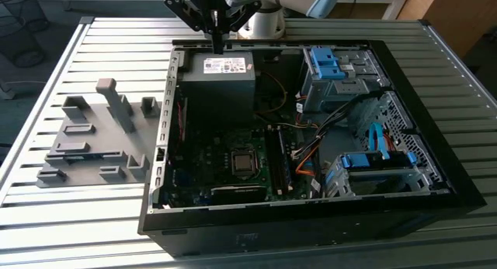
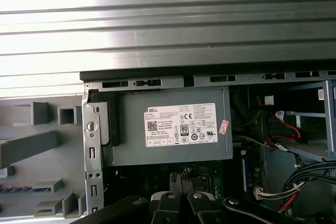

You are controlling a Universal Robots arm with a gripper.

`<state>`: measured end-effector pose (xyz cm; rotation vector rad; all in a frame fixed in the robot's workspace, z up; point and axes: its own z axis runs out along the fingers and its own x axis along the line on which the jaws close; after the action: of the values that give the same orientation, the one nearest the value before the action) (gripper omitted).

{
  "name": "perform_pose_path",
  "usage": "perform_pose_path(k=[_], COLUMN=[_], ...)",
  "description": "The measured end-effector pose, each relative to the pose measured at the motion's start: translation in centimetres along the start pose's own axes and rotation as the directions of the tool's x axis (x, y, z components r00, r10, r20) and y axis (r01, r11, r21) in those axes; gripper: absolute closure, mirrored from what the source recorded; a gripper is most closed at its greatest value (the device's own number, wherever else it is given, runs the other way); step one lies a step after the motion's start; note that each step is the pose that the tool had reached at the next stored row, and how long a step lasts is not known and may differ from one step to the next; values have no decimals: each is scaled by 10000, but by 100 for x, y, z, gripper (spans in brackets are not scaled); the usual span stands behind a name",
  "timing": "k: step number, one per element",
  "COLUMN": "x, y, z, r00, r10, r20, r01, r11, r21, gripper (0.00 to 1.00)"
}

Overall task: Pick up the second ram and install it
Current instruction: 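Reach for the second ram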

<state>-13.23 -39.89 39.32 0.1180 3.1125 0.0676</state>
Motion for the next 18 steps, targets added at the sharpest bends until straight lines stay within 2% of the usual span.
perform_pose_path(k=[18], x=[34], y=[-3], z=[0], r00=[10000], r10=[0], r20=[0], r01=[0], r11=[10000], r21=[-2], gripper=[89])
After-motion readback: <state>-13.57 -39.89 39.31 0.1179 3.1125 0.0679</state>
